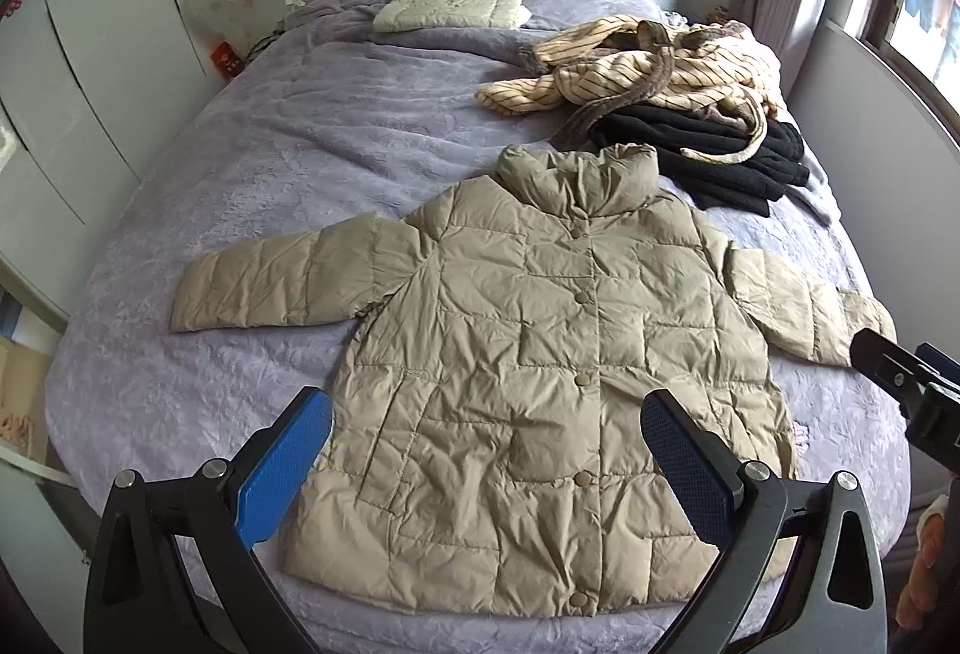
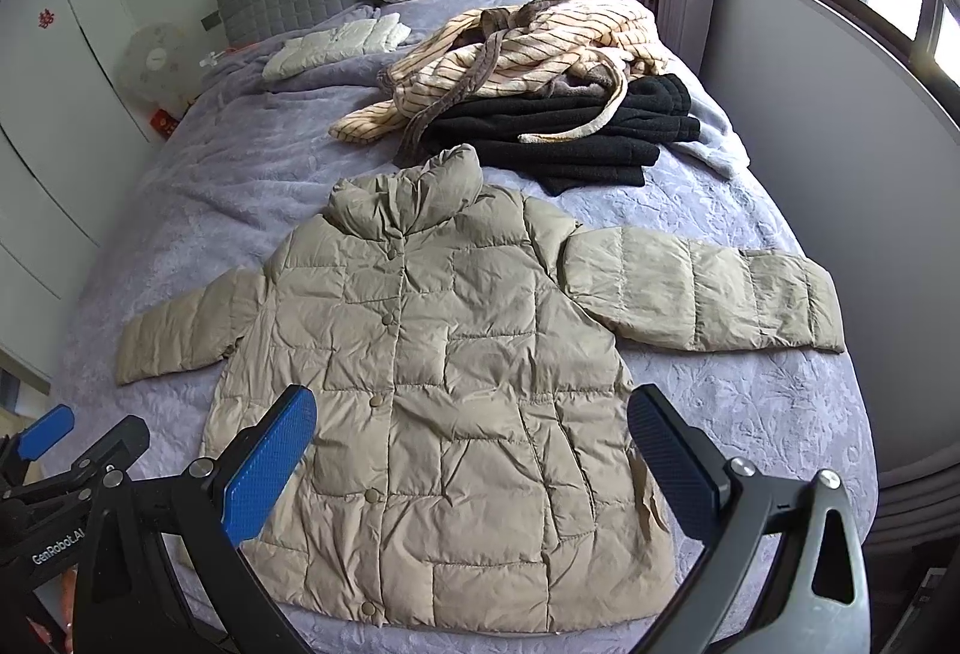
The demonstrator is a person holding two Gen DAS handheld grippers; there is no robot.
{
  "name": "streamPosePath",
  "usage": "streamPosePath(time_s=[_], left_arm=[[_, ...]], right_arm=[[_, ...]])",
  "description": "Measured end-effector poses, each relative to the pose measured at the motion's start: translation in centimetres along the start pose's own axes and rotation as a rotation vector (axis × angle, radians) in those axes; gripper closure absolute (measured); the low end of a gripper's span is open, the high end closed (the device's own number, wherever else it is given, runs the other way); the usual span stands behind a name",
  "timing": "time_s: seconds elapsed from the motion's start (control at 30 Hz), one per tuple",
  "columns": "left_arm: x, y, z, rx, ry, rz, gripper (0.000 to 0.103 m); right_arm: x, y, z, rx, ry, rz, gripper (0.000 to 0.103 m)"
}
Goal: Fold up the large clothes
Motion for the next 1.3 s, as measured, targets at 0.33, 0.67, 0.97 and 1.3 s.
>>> streamPosePath(time_s=[0.33, 0.67, 0.97, 1.3], left_arm=[[-0.1, 0.0, -0.2, -0.006, -0.006, 0.005, 0.000], [0.2, -0.1, -0.1, -0.007, 0.019, 0.008, 0.000], [1.5, -0.3, -0.2, 0.009, 0.059, 0.013, 0.000], [1.9, -0.5, -0.2, 0.020, 0.062, 0.018, 0.000]], right_arm=[[0.1, 0.1, -0.1, 0.013, 0.012, -0.009, 0.000], [0.0, 0.1, -0.1, 0.016, 0.018, -0.004, 0.000], [0.1, -0.1, -0.3, 0.030, 0.027, 0.003, 0.000], [0.4, -0.4, -0.3, 0.042, 0.031, -0.005, 0.000]])
Point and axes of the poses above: each gripper's, at about its wrist camera, not at the fingertips, and y roughly against the way its jaws point, x to its left, z to its top, the point moved 3 cm from there along -y, roughly the way its jaws point, and after that the axes turned 3 degrees about y, right-handed, at the moved point
